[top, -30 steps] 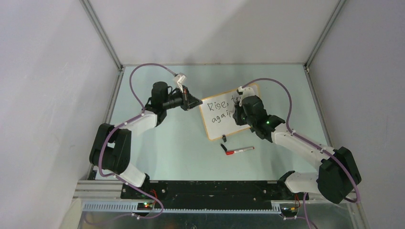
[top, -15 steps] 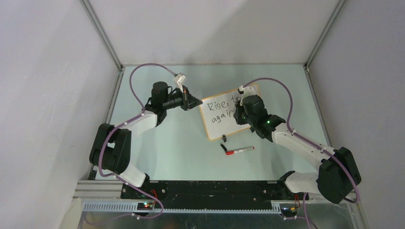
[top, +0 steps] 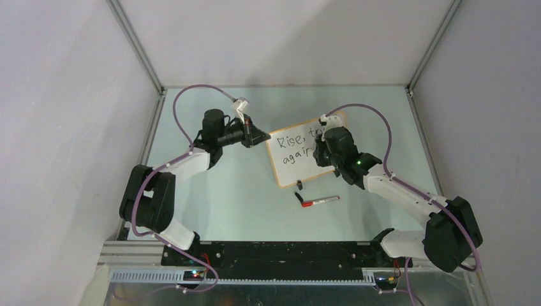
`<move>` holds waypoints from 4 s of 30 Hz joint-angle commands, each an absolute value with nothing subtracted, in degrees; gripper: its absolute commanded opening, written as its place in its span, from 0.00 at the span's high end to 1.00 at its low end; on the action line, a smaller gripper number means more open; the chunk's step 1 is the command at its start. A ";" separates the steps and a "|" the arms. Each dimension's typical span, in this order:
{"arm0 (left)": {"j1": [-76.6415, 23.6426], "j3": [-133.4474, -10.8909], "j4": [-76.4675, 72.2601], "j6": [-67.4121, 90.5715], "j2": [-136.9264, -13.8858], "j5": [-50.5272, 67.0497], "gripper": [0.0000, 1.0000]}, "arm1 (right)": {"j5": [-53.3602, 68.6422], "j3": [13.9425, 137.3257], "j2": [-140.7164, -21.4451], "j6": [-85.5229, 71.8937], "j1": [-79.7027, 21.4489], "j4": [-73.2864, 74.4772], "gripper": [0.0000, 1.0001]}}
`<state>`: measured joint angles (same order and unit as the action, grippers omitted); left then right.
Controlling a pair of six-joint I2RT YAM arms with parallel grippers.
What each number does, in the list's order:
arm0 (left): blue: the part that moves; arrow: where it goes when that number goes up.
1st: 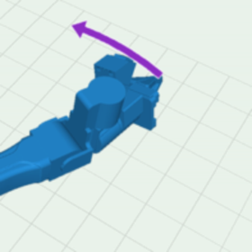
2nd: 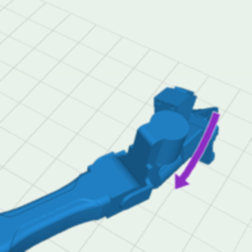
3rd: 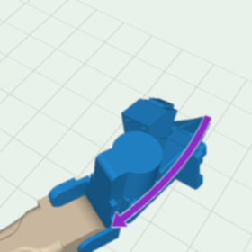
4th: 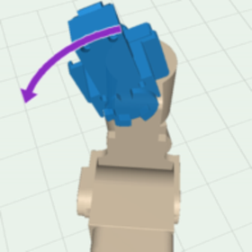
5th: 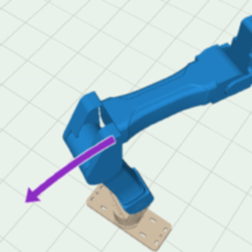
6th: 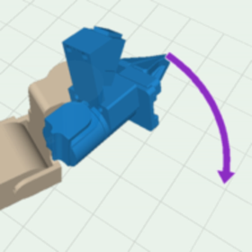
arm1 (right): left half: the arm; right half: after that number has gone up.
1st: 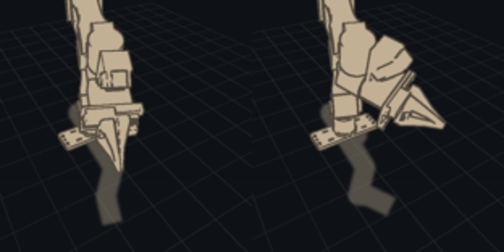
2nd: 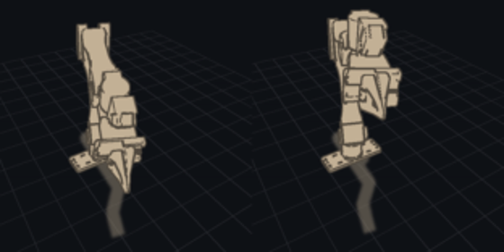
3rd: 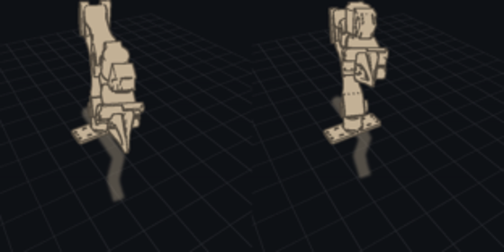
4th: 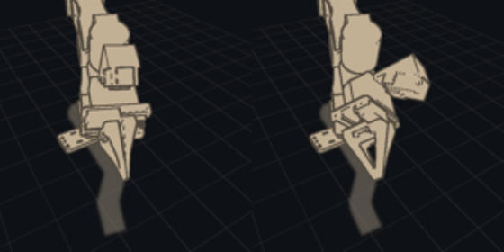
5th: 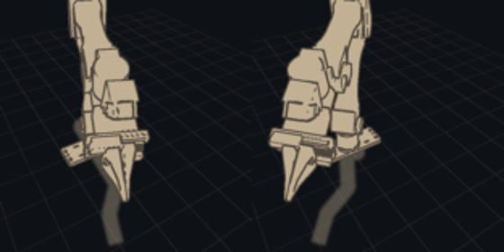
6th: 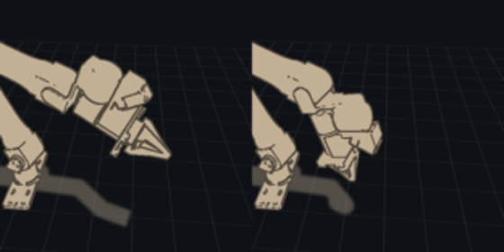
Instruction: Write a sentence on the whiteboard
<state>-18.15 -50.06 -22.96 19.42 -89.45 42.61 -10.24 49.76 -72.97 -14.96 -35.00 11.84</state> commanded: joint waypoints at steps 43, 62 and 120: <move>-19.08 -51.57 -18.97 16.54 -88.50 41.37 0.97 | -11.96 48.52 -69.56 -15.32 -36.40 14.30 1.00; -19.07 -51.49 -18.93 16.52 -88.63 41.19 0.97 | -15.19 46.99 -64.10 -15.26 -36.53 13.59 1.00; -19.07 -51.31 -19.14 16.48 -88.24 41.22 0.97 | -15.45 33.98 -59.86 -15.92 -36.82 -4.52 1.00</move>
<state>-18.31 -50.28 -21.91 19.18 -89.12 42.35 -17.06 32.62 -58.24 -16.25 -37.19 -2.28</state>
